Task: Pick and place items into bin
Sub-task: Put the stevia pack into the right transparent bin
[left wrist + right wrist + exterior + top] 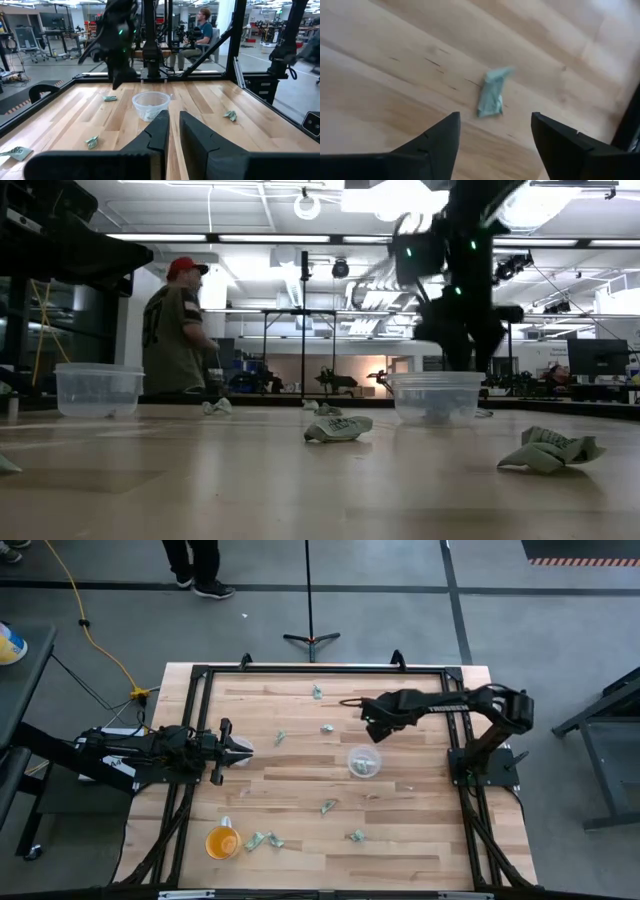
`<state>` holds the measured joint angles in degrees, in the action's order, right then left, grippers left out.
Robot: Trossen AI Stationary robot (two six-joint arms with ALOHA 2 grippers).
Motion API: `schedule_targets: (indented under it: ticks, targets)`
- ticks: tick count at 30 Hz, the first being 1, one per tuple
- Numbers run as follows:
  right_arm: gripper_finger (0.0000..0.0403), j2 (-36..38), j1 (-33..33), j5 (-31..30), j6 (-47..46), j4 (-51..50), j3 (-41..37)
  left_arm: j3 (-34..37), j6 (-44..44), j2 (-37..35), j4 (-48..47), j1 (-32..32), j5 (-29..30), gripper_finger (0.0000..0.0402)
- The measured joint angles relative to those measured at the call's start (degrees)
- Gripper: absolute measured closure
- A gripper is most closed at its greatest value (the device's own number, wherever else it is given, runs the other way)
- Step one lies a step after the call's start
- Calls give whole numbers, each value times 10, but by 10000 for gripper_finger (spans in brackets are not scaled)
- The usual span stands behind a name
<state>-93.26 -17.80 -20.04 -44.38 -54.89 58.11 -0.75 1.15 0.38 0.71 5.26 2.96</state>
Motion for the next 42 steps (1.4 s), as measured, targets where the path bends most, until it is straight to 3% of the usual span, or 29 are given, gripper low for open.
schedule_targets:
  ticks: [8,14,20,42]
  targets:
    - [161,0,-59,42,45,107,-76,0,0,0,0,0,0,321]
    - [161,0,-77,46,65,127,-84,0,0,0,0,0,0,321]
    - [170,0,-86,89,94,171,-84,0,0,0,0,0,0,321]
    - [192,-26,-97,114,109,161,-82,0,0,0,0,0,0,321]
